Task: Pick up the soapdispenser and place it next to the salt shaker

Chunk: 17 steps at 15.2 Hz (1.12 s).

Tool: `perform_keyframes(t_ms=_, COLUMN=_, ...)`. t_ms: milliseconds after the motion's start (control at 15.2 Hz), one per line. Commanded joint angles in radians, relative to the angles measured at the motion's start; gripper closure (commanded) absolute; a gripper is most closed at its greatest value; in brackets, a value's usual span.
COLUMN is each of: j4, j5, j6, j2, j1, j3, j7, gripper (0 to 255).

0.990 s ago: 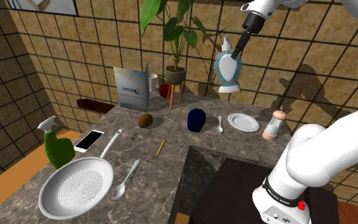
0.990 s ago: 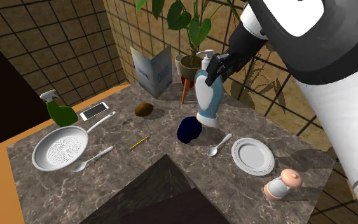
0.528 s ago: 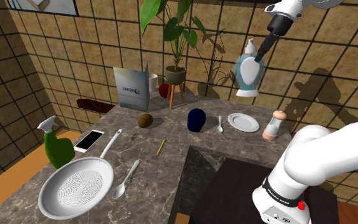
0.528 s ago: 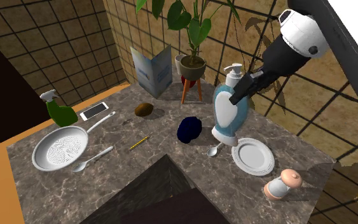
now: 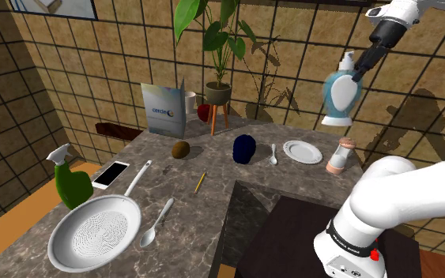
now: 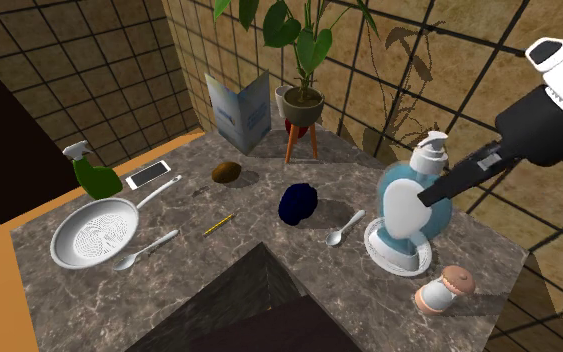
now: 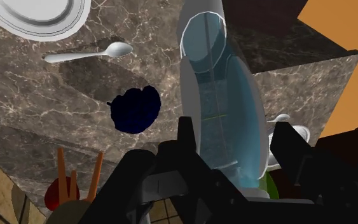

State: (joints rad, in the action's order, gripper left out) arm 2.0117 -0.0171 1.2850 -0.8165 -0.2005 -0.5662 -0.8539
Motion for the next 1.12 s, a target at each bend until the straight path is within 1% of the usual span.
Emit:
perform_keyframes(t_ms=0, j4=0.01, j5=-0.03, j6=-0.033, j2=-0.041, j1=-0.021, j3=-0.018, j7=-0.028, gripper=255)
perform_keyframes(t_ms=1056, j4=0.275, j5=-0.092, j6=0.136, j2=-0.132, j1=-0.074, j3=-0.055, j7=-0.065, gripper=255)
